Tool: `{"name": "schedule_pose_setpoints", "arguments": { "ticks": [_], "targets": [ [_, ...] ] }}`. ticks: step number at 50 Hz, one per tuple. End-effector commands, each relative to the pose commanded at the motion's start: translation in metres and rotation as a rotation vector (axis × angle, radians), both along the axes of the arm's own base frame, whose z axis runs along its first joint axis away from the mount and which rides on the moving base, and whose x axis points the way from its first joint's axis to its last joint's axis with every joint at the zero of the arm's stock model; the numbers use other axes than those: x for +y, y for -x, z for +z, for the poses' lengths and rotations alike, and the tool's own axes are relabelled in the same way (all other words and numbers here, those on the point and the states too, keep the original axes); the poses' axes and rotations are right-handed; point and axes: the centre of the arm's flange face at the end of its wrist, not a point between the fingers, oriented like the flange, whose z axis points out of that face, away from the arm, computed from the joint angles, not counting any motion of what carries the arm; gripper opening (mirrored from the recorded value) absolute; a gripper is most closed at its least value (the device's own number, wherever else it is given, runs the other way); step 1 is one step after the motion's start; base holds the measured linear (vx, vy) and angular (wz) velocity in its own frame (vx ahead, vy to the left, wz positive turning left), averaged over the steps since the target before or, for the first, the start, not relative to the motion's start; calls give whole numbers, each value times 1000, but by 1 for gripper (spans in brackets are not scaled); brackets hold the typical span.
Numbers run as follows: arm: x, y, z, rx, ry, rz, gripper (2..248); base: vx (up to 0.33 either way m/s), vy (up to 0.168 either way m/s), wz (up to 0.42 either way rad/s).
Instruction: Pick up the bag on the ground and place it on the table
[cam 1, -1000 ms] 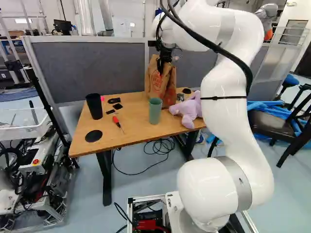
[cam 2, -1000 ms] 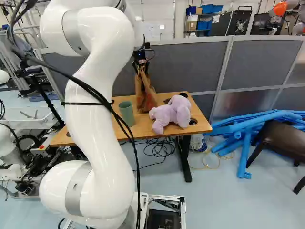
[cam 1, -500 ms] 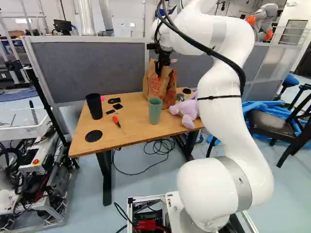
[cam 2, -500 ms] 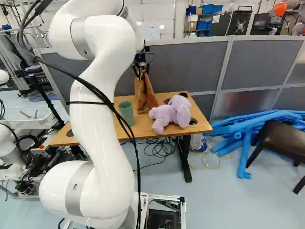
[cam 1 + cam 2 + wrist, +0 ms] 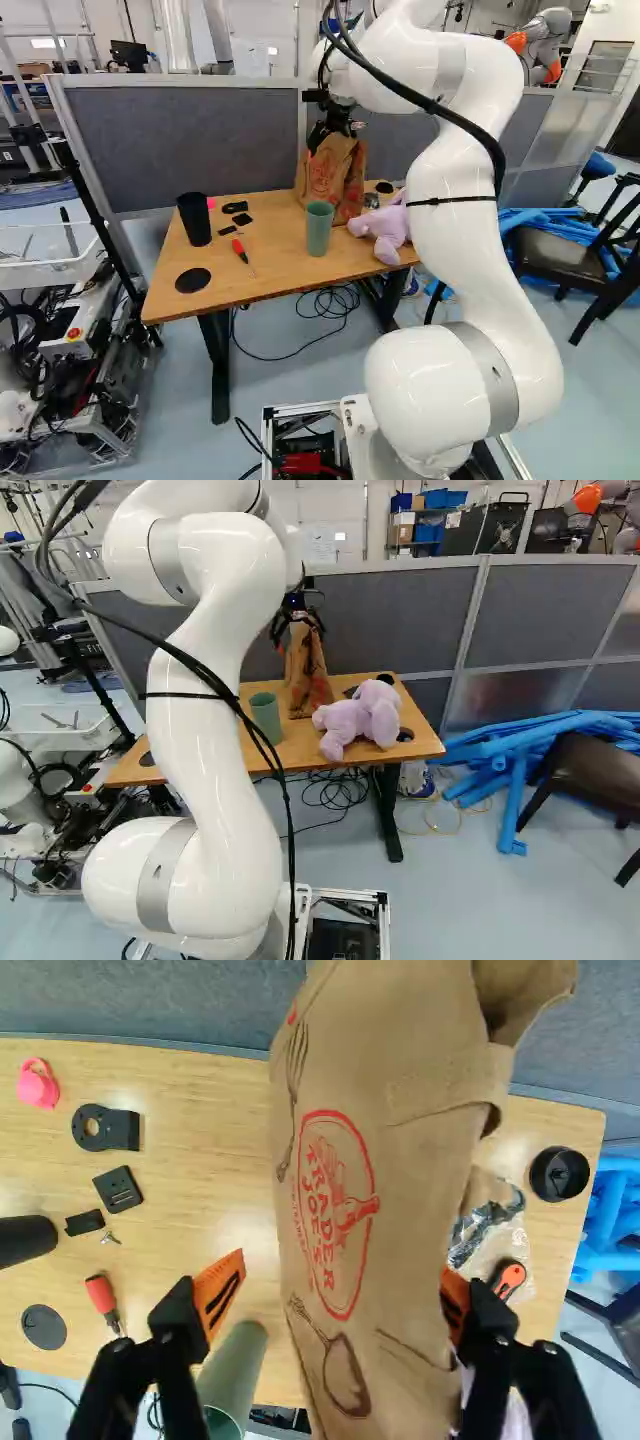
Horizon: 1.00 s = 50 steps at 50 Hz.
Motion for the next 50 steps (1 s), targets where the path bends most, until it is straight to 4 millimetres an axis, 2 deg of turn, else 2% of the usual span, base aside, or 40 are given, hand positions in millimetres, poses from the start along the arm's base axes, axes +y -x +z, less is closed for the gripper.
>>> {"name": "schedule_pose_setpoints", "arguments": {
  "ticks": [3, 4, 50],
  "targets": [
    [0, 1, 2, -3, 0, 0, 221, 0, 0, 0],
    [0, 1, 3, -4, 0, 0, 247, 0, 0, 0],
    [-1, 23, 67, -102, -2, 0, 247, 0, 0, 0]
  ]
}}
